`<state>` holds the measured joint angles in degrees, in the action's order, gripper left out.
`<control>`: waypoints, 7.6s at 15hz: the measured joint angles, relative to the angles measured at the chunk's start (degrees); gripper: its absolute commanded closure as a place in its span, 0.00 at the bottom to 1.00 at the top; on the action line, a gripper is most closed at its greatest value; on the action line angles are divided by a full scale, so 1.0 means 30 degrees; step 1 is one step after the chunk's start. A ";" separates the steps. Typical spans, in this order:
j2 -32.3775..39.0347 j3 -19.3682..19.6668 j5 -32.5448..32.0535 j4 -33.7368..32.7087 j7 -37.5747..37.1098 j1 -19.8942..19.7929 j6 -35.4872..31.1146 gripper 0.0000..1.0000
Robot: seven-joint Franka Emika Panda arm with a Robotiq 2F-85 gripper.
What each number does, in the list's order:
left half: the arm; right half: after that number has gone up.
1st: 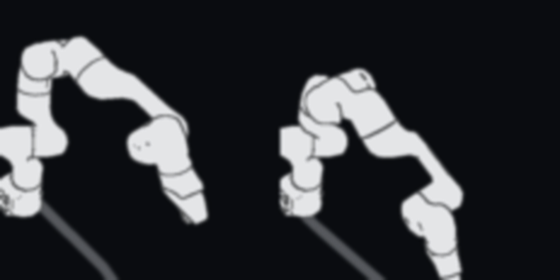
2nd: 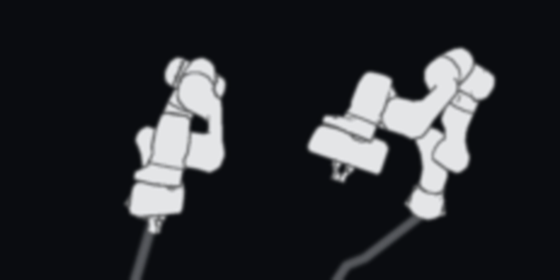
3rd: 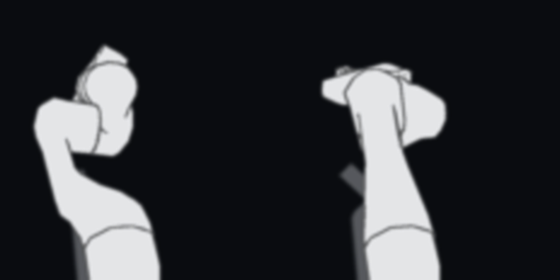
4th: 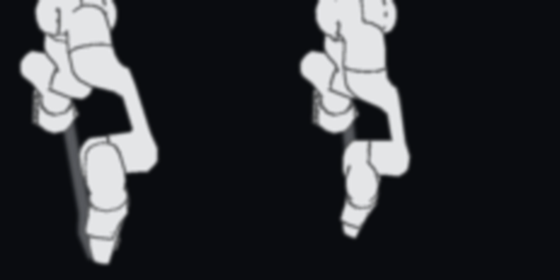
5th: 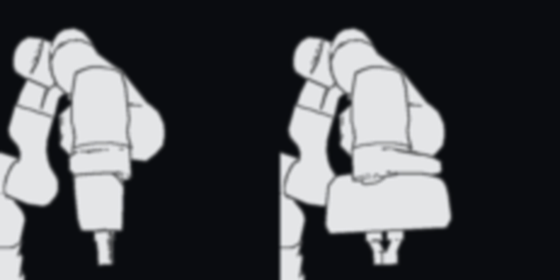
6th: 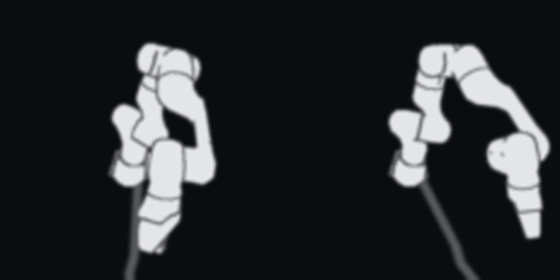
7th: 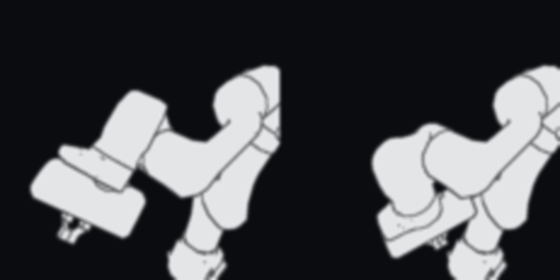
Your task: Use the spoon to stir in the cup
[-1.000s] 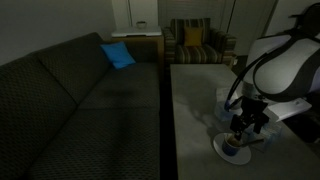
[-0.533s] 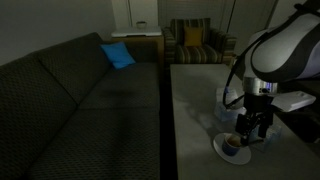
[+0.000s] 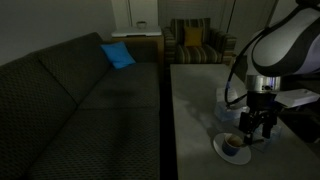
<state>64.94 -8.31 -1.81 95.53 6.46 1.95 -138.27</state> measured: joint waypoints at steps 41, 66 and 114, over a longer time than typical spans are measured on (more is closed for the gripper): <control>-0.0002 0.0000 -0.0031 -0.0622 0.0002 0.0395 0.0730 0.96; 0.1820 0.0969 -0.0741 -0.4420 0.0672 0.1880 0.5081 0.96; 0.5214 0.1510 -0.0765 -1.0635 0.0837 0.2735 0.9586 0.96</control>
<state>80.58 -3.78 -4.10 63.63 8.97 10.16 -109.51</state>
